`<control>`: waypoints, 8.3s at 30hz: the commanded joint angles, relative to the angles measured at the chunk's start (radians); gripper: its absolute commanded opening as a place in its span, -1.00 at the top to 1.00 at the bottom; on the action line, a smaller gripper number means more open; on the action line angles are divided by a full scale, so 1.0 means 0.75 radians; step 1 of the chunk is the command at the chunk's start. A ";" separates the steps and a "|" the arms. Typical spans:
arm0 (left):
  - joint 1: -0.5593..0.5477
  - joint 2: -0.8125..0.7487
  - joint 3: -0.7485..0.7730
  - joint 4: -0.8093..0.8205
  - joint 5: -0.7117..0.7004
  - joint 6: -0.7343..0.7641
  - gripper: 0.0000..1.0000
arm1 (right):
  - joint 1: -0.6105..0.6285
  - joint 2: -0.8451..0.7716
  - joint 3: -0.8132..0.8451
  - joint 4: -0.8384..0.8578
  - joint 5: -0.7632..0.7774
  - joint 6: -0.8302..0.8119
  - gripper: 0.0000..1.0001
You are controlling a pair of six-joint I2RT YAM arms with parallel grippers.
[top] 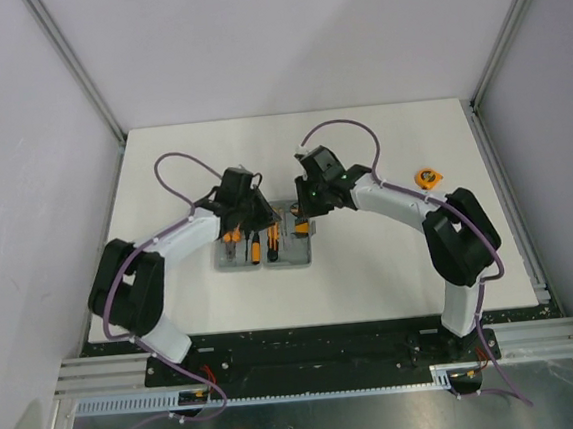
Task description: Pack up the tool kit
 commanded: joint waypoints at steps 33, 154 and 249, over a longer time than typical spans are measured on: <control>0.061 0.404 0.309 0.004 0.069 0.455 0.99 | 0.173 0.078 -0.122 0.243 -0.112 0.038 0.78; 0.089 0.503 0.334 -0.035 0.132 0.473 1.00 | 0.269 0.265 -0.157 0.312 0.249 0.039 0.90; 0.137 -0.061 -0.301 0.104 0.250 0.185 0.05 | 0.171 0.450 0.374 -0.084 0.258 -0.029 0.95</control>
